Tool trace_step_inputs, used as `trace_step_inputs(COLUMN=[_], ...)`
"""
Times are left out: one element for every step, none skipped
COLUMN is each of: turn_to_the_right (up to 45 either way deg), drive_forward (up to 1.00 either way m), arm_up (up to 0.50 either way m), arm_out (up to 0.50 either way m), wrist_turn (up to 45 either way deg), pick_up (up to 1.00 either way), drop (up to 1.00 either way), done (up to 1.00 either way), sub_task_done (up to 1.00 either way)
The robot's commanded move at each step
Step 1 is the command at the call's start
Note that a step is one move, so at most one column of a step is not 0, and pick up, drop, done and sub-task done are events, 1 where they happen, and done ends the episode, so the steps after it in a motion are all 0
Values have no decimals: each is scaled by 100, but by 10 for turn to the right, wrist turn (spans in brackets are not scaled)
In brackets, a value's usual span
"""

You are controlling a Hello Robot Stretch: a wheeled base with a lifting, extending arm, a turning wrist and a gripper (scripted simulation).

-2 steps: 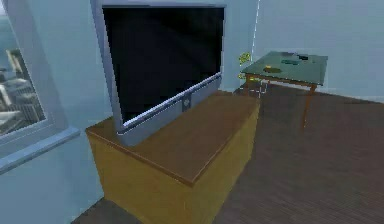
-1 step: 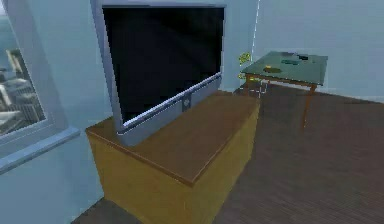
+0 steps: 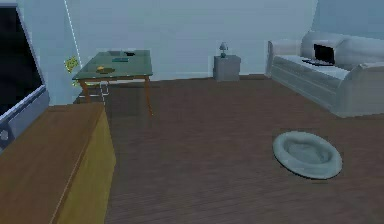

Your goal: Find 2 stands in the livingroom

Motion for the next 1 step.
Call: trace_step_inputs(turn_to_the_right=[30], drive_forward=[0], arm_up=[0], arm_out=[0], wrist_turn=[0], pick_up=[0], drop=[0], done=[0], sub_task_done=[0])
